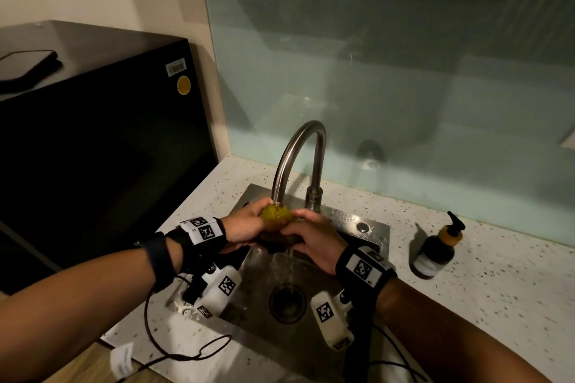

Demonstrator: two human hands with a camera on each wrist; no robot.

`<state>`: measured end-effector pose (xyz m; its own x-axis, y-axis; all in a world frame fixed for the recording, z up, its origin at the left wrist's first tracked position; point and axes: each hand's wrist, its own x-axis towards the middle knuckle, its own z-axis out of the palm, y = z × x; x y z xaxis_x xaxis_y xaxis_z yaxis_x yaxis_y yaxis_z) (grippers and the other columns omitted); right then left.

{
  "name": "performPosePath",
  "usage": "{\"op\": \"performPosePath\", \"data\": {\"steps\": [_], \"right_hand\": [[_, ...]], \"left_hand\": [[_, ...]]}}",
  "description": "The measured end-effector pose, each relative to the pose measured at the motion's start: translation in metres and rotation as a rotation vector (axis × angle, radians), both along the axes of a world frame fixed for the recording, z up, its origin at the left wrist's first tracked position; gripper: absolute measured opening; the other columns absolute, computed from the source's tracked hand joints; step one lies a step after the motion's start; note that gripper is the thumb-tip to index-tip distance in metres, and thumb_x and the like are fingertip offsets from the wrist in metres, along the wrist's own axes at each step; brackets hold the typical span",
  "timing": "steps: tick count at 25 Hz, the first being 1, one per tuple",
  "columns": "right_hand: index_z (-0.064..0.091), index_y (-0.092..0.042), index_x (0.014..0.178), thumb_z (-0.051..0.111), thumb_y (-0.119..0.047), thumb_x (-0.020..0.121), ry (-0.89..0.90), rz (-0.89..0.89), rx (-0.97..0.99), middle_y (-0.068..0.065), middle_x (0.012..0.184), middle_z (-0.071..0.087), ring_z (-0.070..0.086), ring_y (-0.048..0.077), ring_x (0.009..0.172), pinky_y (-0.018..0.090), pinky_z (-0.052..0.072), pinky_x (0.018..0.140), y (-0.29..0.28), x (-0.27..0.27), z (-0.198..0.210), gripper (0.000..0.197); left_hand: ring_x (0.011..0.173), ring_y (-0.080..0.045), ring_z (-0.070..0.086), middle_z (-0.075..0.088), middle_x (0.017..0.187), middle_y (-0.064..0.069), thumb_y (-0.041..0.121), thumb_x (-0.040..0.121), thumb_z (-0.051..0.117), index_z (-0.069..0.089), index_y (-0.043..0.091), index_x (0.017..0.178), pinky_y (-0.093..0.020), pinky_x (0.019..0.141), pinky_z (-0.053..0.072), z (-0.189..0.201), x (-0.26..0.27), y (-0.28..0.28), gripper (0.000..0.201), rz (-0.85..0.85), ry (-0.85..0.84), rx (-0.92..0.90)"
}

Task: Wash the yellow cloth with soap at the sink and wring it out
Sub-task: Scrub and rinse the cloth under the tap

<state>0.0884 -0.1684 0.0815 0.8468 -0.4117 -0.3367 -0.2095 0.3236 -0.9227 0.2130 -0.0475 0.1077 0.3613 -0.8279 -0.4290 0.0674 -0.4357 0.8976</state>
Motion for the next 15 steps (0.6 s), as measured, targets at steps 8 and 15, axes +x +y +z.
{"op": "performPosePath", "data": {"steps": [8, 15], "right_hand": [[0.059, -0.007, 0.115, 0.060, -0.001, 0.088, 0.028, 0.050, 0.162, 0.022, 0.118, 0.065, 0.067, 0.031, 0.105, 0.037, 0.059, 0.085, 0.005, -0.003, 0.001, 0.027], [0.065, -0.020, 0.098, 0.074, -0.018, 0.082, 0.138, 0.104, -0.701, -0.005, 0.091, 0.068, 0.065, 0.008, 0.084, 0.020, 0.053, 0.073, 0.001, -0.004, -0.004, 0.018]], "left_hand": [[0.105, -0.028, 0.065, 0.063, 0.118, -0.014, 0.014, 0.096, 0.062, 0.052, 0.019, 0.122, -0.045, 0.096, 0.054, 0.002, -0.003, -0.003, 0.028, -0.029, -0.113, -0.074], [0.097, -0.026, 0.067, 0.063, 0.120, -0.014, 0.042, 0.101, 0.052, 0.049, 0.026, 0.124, -0.041, 0.078, 0.057, 0.010, -0.012, 0.009, 0.029, -0.043, 0.032, 0.056]]}}
